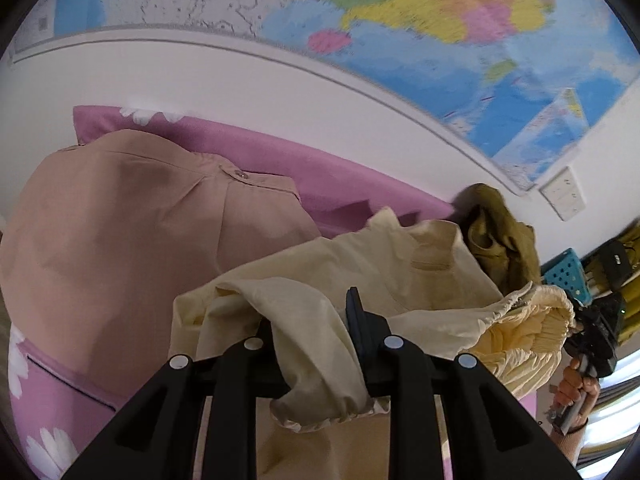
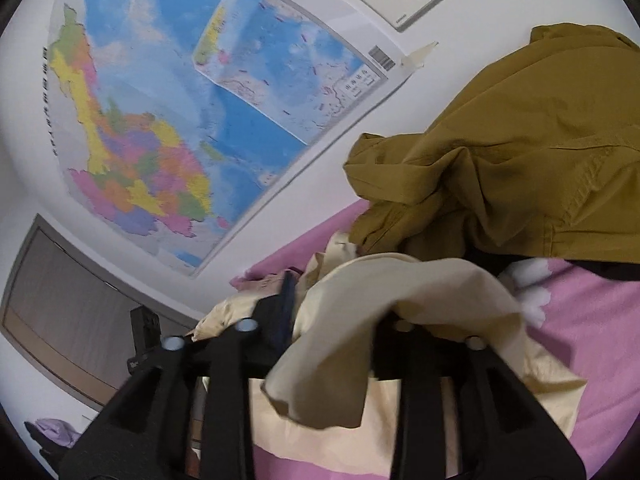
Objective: Fold large clothes
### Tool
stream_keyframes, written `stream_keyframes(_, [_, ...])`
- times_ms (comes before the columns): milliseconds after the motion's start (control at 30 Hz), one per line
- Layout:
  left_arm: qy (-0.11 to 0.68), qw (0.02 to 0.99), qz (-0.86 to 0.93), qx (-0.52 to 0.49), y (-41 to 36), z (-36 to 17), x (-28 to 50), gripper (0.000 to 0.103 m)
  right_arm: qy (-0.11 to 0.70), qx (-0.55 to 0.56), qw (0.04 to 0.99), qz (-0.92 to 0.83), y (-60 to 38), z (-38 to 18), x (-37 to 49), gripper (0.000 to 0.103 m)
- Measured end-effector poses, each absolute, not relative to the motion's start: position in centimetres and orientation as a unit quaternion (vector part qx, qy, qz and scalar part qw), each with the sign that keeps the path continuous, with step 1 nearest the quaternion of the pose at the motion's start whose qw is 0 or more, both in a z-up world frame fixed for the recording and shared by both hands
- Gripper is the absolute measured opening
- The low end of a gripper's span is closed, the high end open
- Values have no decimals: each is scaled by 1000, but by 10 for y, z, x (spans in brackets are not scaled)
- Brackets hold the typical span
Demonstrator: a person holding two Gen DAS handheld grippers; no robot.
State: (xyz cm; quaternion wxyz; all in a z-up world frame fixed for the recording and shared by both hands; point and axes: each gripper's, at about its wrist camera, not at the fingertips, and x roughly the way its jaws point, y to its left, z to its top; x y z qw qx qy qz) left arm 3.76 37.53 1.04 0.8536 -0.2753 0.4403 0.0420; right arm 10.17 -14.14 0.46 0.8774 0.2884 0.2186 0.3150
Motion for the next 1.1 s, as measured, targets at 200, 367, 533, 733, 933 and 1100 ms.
stream_keyframes(200, [470, 837, 62, -273, 382, -11, 69, 22, 183, 239, 910, 285, -129, 6, 79, 67])
stream_keyframes(367, [478, 827, 74, -286, 387, -28, 80, 25, 133, 113, 945, 278, -85, 0, 37, 74])
stream_keyframes(533, [475, 831, 74, -280, 384, -26, 84, 26, 172, -28, 949, 263, -3, -22, 55, 79])
stream_keyframes(733, [456, 843, 59, -279, 379, -13, 70, 34, 214, -55, 946, 238, 39, -41, 110, 42])
stream_keyframes(933, [417, 871, 19, -259, 367, 18, 35, 53, 217, -14, 947, 236, 20, -44, 127, 0])
stream_keyframes(1100, [349, 920, -2, -181, 342, 43, -6, 65, 216, 4, 948, 232, 4, -37, 127, 1])
